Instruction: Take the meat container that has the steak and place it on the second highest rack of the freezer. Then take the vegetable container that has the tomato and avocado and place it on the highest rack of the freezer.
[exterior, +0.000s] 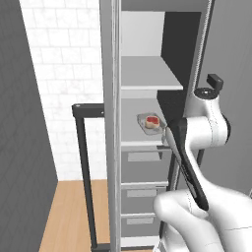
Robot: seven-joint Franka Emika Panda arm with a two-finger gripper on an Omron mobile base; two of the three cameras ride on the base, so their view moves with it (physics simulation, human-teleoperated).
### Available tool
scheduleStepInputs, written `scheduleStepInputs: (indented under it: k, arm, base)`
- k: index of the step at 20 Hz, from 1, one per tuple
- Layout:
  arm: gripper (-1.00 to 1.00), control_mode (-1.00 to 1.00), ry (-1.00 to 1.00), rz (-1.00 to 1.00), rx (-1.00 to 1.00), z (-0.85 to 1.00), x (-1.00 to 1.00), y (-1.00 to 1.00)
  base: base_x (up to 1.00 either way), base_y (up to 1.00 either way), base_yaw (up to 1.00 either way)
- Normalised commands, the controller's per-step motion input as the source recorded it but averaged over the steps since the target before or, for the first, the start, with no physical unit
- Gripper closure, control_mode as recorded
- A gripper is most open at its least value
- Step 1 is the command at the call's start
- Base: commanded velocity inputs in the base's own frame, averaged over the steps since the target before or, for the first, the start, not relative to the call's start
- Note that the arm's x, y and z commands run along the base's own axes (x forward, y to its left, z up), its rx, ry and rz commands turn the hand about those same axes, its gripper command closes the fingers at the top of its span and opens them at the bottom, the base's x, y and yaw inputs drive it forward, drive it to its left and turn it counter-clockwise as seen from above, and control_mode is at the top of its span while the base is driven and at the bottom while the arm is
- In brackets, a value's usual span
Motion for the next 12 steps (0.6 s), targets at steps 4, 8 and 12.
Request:
scheduleStepInputs:
  k: [4,8,12]
  arm:
    - [-1.0,-1.0,0.03,0.03,0.0,0.5,-0.69,-0.35]
    - [-1.0,-1.0,0.0,0.0,0.0,0.4,-0.49,-0.19]
    - [-1.0,-1.0,0.0,0.02,0.0,0.03,-0.31,0.0]
  base:
    - [0.0,0.0,0.0]
    - [0.0,0.0,0.0]
    - [0.0,0.0,0.0]
